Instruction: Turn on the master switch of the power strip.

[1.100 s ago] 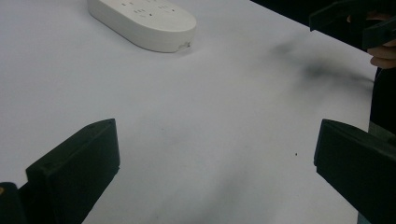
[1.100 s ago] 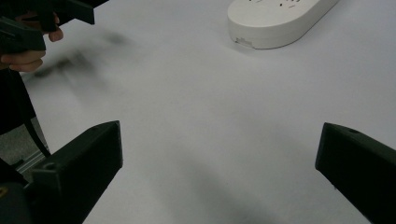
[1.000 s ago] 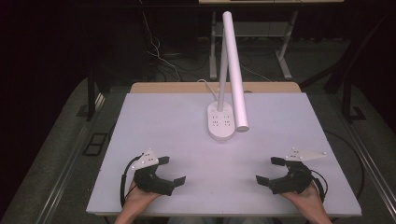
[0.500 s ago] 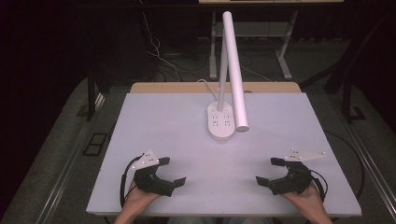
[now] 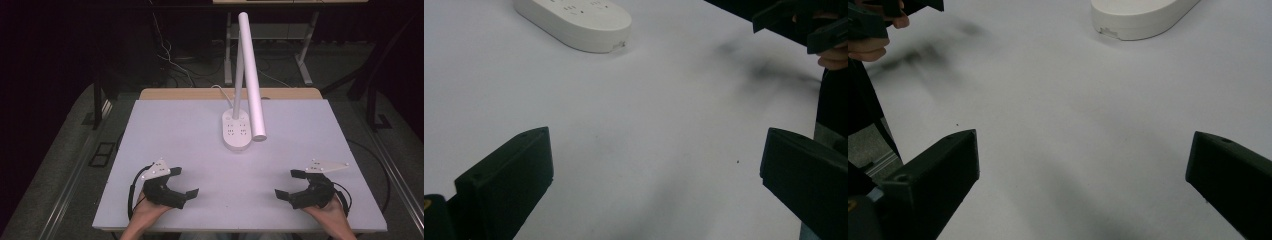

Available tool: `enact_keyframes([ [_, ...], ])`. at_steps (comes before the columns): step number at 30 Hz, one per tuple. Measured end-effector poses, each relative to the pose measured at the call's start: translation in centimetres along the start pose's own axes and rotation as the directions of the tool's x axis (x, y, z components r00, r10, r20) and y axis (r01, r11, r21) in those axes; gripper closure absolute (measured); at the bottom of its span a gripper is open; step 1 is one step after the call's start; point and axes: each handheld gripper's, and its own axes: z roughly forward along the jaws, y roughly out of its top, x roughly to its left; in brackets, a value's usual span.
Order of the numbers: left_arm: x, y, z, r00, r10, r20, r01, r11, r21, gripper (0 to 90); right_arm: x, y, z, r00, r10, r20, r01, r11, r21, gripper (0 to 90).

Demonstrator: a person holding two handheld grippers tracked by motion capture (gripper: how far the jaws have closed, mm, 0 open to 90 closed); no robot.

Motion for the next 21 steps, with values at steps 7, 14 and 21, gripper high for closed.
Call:
enact_keyframes([
  [7,0.5,0.4,-0.4,0.9998,-0.02,0.002,0.02,0.9998,-0.004,0.0,-0.1,-0.1,-0.1,1.0,-0.003,0.004,0.003,1.0,-0.002,0.1],
  [14,0.9,1.2,-0.6,0.9998,-0.013,0.012,0.013,0.9999,0.004,0.0,-0.1,-0.1,-0.1,1.0,-0.004,0.005,0.004,1.0,0.001,0.1],
  [21,1.2,2.2,0.0,0.9998,0.014,0.015,-0.015,0.9992,0.038,0.0,-0.1,-0.2,-0.2,1.0,-0.006,0.008,0.006,1.0,0.003,0.1],
])
